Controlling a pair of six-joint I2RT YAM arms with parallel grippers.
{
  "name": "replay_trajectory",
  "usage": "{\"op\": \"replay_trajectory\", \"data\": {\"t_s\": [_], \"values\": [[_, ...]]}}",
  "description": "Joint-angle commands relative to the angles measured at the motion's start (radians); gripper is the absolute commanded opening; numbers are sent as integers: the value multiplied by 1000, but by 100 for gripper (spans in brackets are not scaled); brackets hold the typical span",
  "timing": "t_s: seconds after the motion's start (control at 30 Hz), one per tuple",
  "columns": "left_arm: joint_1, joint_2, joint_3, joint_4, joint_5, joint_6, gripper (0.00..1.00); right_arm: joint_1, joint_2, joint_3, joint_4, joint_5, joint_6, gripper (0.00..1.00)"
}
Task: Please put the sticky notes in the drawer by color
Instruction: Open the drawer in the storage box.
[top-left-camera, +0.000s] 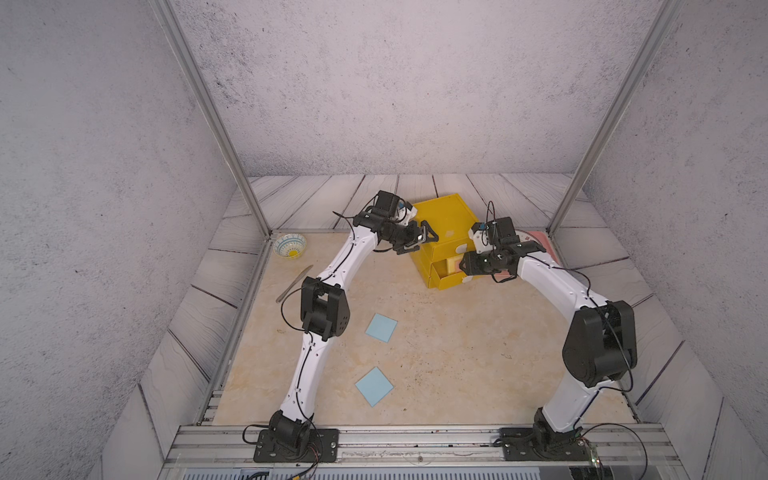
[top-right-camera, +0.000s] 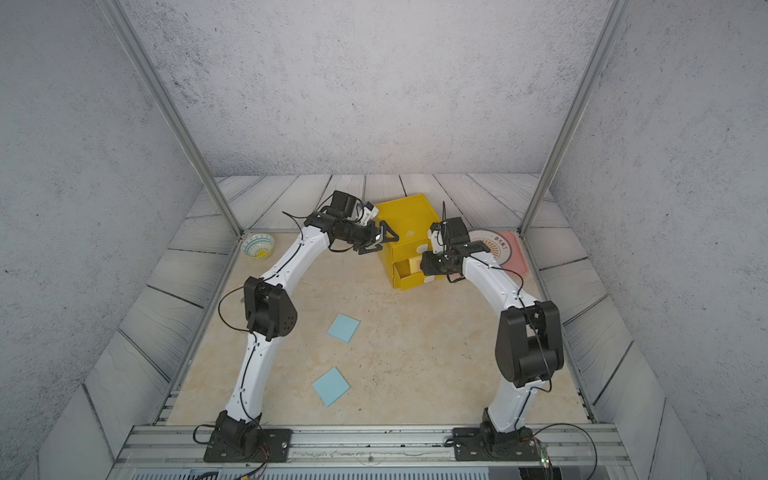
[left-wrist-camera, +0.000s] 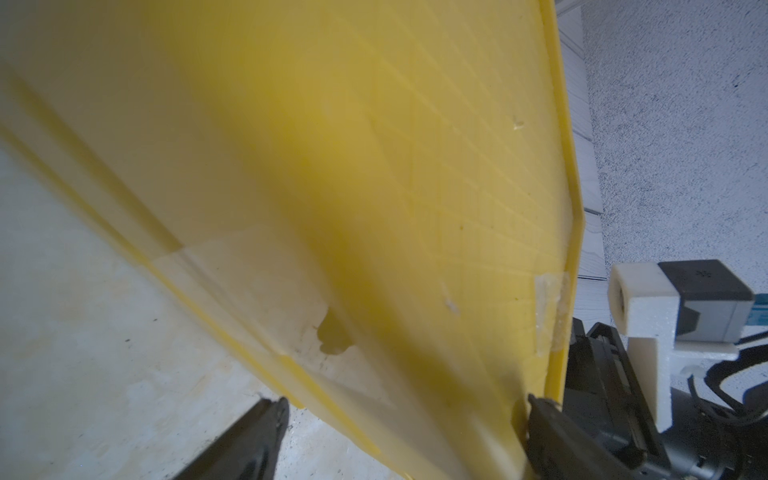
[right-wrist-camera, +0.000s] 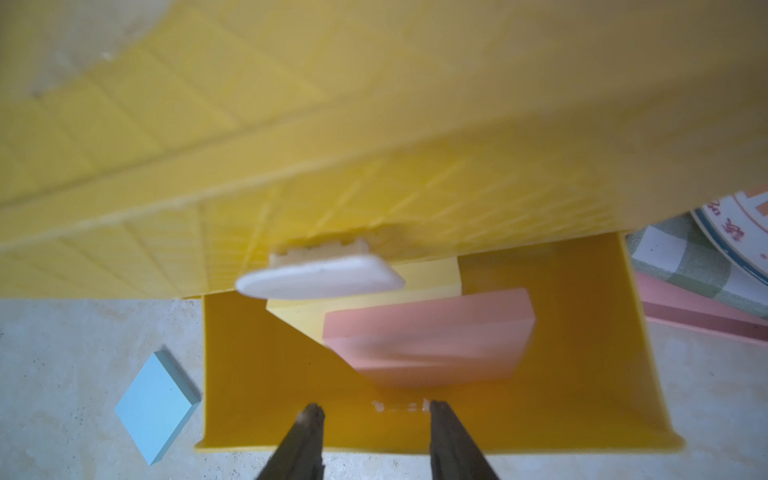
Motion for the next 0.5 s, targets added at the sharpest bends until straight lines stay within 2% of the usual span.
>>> {"op": "replay_trajectory", "data": {"t_s": [0.0,0.17,0.47], "values": [[15,32,-11,-90,-68,20,95,-13,14,11,-147,-4,-5,46],[12,36,-12,-71,-62,3,94,-10,54,76,-121,-110,14,48],[11,41,-9,-78,-65,8,95,3,146,149,-121,-137,22,48]]}}
